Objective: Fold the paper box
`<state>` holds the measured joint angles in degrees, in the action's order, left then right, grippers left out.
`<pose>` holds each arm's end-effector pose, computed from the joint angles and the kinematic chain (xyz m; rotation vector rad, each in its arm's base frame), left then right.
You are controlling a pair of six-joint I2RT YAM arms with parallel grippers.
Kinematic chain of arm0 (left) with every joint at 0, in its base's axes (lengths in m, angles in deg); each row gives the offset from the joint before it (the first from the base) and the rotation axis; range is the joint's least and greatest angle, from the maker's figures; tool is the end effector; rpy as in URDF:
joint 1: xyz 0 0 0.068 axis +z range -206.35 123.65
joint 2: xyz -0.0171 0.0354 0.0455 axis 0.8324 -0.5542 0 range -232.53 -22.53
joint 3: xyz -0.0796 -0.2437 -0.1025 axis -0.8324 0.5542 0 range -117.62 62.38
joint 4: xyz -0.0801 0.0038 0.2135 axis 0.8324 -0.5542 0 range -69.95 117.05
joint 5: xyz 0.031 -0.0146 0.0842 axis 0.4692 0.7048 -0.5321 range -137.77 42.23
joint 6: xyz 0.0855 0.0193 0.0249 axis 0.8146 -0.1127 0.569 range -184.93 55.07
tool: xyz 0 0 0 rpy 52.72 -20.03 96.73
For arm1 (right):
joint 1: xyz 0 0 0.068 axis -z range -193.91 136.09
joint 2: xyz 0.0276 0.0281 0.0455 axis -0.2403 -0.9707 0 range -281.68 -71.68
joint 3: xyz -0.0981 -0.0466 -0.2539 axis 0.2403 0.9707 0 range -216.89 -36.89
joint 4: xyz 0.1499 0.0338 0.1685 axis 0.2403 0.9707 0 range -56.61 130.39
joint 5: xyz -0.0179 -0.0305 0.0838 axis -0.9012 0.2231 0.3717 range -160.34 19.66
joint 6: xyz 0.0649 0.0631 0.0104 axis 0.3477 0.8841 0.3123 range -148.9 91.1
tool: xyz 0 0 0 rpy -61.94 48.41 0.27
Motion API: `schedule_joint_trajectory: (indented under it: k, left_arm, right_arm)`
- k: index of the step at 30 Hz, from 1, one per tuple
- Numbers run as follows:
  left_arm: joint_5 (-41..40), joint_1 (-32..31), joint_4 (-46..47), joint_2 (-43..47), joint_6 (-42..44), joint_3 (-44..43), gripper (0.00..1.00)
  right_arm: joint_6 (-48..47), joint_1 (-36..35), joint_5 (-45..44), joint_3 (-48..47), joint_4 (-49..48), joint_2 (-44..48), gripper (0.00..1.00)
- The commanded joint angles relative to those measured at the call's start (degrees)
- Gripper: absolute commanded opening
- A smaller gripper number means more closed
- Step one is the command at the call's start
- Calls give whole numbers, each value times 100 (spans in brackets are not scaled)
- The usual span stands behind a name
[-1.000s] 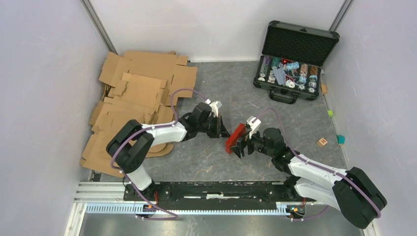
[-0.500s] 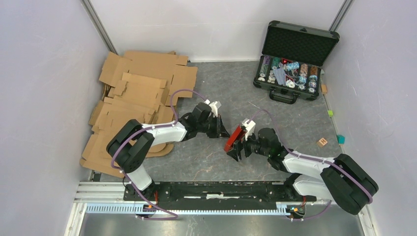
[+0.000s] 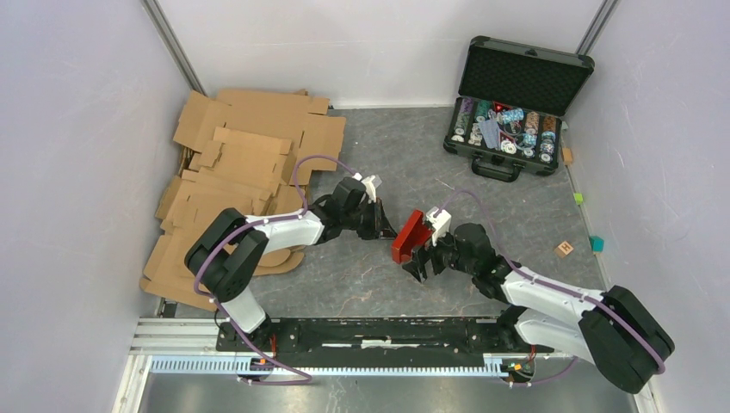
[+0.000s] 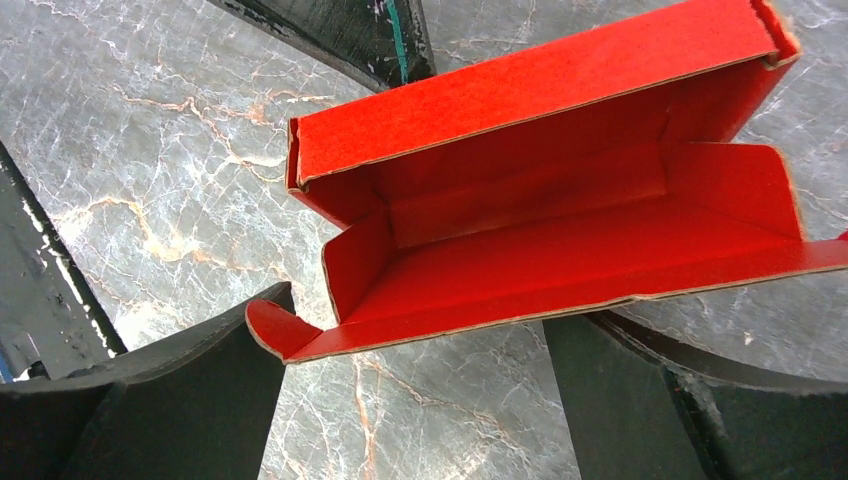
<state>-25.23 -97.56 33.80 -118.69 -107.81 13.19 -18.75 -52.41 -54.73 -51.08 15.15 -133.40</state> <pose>0.2420 -0.2537 0.1711 0.1951 2.5065 -1.1481 0.1520 0.1490 0.1606 -0.6956 2.0468 0.7891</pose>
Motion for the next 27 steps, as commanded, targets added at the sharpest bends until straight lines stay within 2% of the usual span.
schedule_joint_trajectory:
  k: [1, 15, 20, 27]
  left_arm:
    - [21, 13, 73, 108, 191, -107, 19]
    - [57, -53, 13, 144, 183, -209, 19]
    - [148, -115, 67, 64, 156, -257, 19]
    - [214, -159, 99, 71, 107, -353, 19]
  right_arm:
    - [-207, -16, -178, -99, 157, 309, 98]
    - [-193, -16, 326, -427, -76, 408, 93]
    - [-91, -10, 436, -453, -353, 166, 90]
    - [167, -12, 738, -421, -731, -109, 91]
